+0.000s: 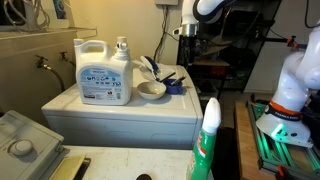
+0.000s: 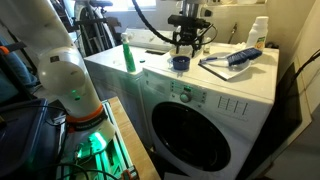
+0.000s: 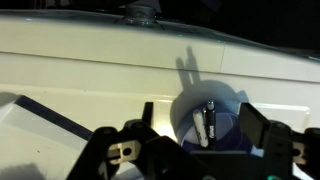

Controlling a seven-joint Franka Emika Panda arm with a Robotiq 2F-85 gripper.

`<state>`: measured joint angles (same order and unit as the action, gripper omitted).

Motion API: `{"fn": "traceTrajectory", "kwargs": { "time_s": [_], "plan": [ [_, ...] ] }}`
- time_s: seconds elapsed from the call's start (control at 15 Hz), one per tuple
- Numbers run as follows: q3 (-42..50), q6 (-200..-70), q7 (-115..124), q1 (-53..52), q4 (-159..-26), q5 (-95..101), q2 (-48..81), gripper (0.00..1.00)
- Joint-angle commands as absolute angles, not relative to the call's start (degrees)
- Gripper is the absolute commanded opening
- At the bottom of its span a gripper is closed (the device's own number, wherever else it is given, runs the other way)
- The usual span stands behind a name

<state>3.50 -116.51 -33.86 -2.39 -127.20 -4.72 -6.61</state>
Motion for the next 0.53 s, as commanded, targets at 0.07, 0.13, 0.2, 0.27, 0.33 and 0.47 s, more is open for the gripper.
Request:
{"fn": "traceTrajectory", "kwargs": {
  "time_s": [0.07, 0.13, 0.2, 0.27, 0.33, 0.47],
  "plan": [
    [1.9, -116.0, -39.7, -2.4, -123.9, -4.4, -1.9, 0.63],
    [1.5, -116.0, -40.1, -2.3, -123.4, -4.3, -1.0, 0.62],
    [1.1, -116.4, -40.2, -2.2, -122.8, -4.1, -0.2, 0.59],
    [0.9, -116.3, -40.3, -2.1, -122.0, -4.0, 0.7, 0.64],
    [0.7, -116.2, -40.4, -2.0, -121.3, -4.1, 1.4, 0.62],
    [0.3, -115.9, -40.7, -1.7, -120.2, -3.7, 2.5, 0.61]
  ]
}}
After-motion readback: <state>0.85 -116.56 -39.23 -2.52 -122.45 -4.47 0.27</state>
